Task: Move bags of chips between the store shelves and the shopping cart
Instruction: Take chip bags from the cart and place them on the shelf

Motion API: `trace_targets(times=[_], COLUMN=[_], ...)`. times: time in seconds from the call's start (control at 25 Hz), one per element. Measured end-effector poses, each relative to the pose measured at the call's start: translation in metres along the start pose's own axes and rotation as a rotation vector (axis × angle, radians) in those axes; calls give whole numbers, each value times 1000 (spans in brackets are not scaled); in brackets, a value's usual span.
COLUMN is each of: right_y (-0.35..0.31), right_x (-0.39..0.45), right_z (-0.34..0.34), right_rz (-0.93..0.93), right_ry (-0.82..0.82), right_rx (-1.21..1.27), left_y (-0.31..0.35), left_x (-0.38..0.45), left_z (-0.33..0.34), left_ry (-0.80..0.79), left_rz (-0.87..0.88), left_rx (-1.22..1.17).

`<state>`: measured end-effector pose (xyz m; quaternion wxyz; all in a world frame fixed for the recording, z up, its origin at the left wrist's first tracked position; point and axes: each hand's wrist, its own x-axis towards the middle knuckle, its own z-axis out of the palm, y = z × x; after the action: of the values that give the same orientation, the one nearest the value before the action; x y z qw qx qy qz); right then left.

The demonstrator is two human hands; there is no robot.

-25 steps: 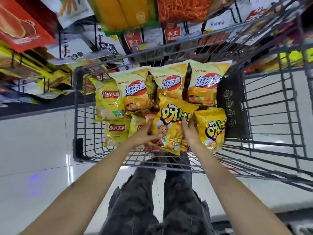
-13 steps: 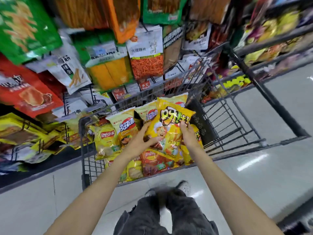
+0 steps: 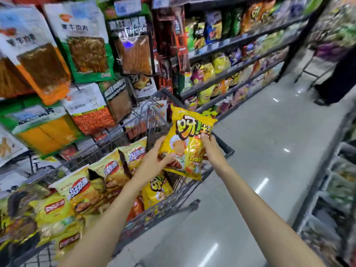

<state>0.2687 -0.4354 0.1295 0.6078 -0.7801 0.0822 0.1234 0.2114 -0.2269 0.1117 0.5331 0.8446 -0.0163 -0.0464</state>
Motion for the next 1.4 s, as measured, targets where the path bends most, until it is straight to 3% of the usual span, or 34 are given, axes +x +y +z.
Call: trace_targets(times=[0.32, 0.52, 0.76, 1.16, 1.4], right_y=[11, 13, 1, -35, -49], right_x=[15, 40, 115, 323, 449], right_z=[-231, -339, -418, -553, -621], right_rz=[-73, -115, -130, -148, -185], right_ry=[142, 186, 199, 195, 59], right_rx=[119, 140, 176, 207, 152], left_y=[121, 173, 214, 287, 308], left_x=[88, 152, 248, 474, 579], left_z=[175, 256, 306, 381, 424], left_ry=[-52, -96, -175, -204, -155], left_rz=[200, 223, 245, 222, 150], left_rx=[-3, -6, -35, 9, 10])
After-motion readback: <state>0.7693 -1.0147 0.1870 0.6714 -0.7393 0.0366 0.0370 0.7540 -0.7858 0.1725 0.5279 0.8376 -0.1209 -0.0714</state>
